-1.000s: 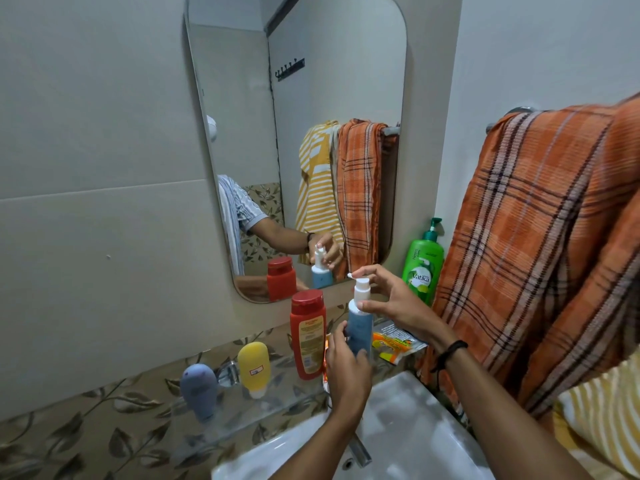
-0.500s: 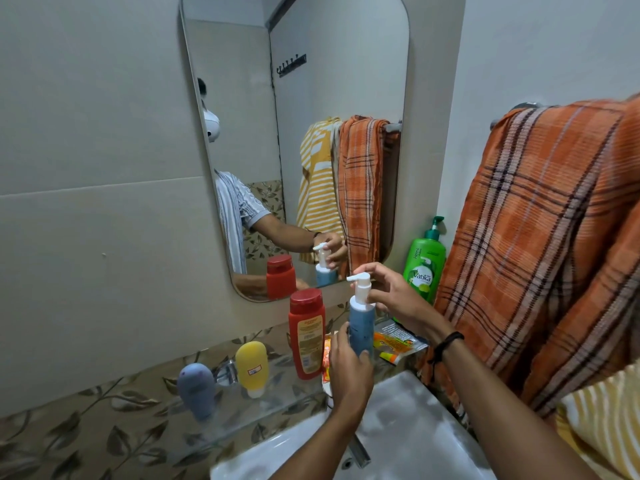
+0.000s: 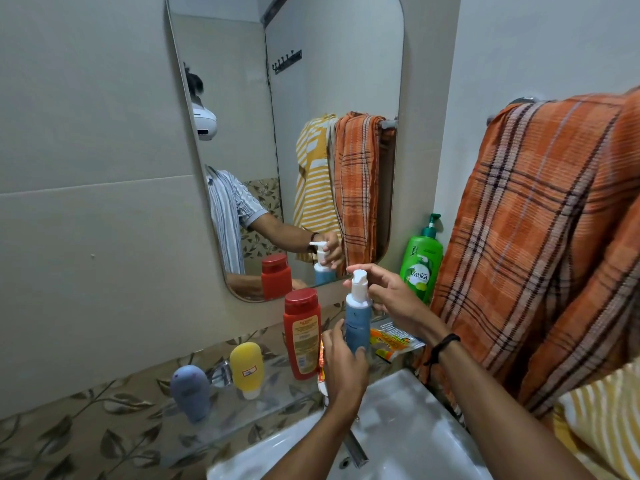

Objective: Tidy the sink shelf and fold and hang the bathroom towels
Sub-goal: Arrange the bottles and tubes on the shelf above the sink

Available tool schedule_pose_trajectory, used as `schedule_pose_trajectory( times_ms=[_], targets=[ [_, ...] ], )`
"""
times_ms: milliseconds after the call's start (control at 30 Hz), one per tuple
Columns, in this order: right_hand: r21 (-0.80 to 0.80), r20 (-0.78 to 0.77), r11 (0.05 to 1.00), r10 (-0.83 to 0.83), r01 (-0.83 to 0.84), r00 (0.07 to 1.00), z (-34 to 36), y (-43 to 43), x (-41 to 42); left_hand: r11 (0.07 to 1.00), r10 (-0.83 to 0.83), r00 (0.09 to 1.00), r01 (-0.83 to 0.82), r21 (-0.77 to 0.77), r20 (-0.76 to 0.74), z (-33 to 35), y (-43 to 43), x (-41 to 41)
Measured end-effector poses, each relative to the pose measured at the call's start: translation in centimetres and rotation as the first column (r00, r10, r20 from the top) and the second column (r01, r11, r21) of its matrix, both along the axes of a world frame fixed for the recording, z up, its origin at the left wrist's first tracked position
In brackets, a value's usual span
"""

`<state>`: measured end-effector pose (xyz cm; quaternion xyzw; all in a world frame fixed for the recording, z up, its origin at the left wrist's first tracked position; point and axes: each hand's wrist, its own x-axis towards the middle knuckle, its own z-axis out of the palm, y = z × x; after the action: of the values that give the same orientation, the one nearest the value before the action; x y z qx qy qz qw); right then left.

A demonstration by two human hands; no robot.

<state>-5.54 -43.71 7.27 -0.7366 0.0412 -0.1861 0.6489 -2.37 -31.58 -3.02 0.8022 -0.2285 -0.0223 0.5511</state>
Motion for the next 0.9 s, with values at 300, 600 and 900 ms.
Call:
schedule_pose_trajectory(
  times_ms=[300,600,900],
  targets=[
    [-0.301,-0.007,0.949,-0.097,0.091,0.995,-2.6,-0.7,0.0,0.999,0.043,0.999,-0.043,0.009,-0.020,0.1,-0.2,0.0],
    [-0.245,-0.007,0.969,-0.040,0.037,0.999,-2.7,-1.1,0.1,1.000,0.005,0.999,-0.006,-0.009,-0.046,-0.4,-0.6,0.2],
    [-0.209,-0.028,0.978,-0.030,0.023,0.999,-2.9,-1.6,0.1,1.000,0.013,1.000,-0.013,0.026,0.004,-0.5,-0.9,0.4]
  ],
)
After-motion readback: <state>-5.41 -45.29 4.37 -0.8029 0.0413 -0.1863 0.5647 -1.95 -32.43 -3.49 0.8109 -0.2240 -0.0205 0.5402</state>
